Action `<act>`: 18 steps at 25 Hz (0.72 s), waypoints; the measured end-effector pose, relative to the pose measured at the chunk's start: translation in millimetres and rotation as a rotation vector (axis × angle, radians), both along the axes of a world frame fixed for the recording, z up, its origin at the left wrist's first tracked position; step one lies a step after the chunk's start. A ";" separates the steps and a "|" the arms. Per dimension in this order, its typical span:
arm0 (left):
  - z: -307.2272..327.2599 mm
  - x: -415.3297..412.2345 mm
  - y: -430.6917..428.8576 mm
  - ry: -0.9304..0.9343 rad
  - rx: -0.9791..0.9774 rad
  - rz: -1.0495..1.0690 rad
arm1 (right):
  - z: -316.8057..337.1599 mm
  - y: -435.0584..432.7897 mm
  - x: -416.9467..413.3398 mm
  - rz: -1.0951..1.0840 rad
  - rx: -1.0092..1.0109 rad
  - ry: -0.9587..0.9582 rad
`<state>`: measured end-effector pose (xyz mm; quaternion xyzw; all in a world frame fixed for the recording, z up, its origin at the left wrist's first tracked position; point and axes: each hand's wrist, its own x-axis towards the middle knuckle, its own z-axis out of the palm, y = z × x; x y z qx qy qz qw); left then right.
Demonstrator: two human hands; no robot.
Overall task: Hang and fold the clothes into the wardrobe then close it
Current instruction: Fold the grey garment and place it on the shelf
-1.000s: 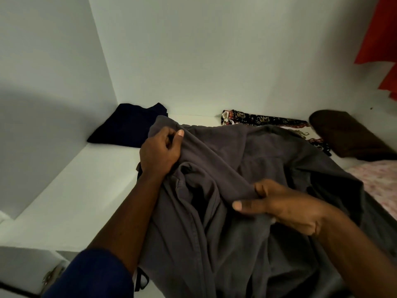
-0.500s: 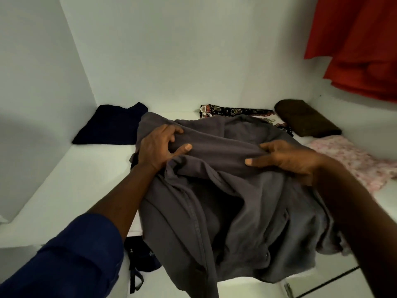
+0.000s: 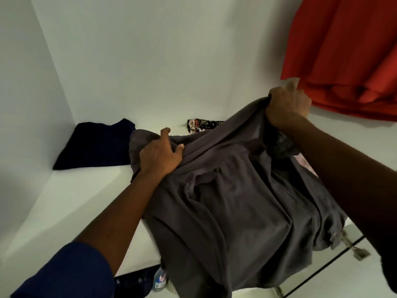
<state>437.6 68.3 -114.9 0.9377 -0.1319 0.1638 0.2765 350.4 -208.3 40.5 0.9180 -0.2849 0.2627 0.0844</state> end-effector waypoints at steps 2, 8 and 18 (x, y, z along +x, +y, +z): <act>14.9 12.4 -7.2 0.076 -0.056 -0.143 | -12.6 -5.1 14.3 0.026 0.337 -0.106; 24.1 41.3 -22.0 0.395 0.135 -0.366 | -62.0 -11.5 34.6 0.123 1.277 -0.495; -6.4 63.8 -38.4 0.155 -0.465 -0.178 | -48.8 -12.1 21.6 0.154 0.997 -0.380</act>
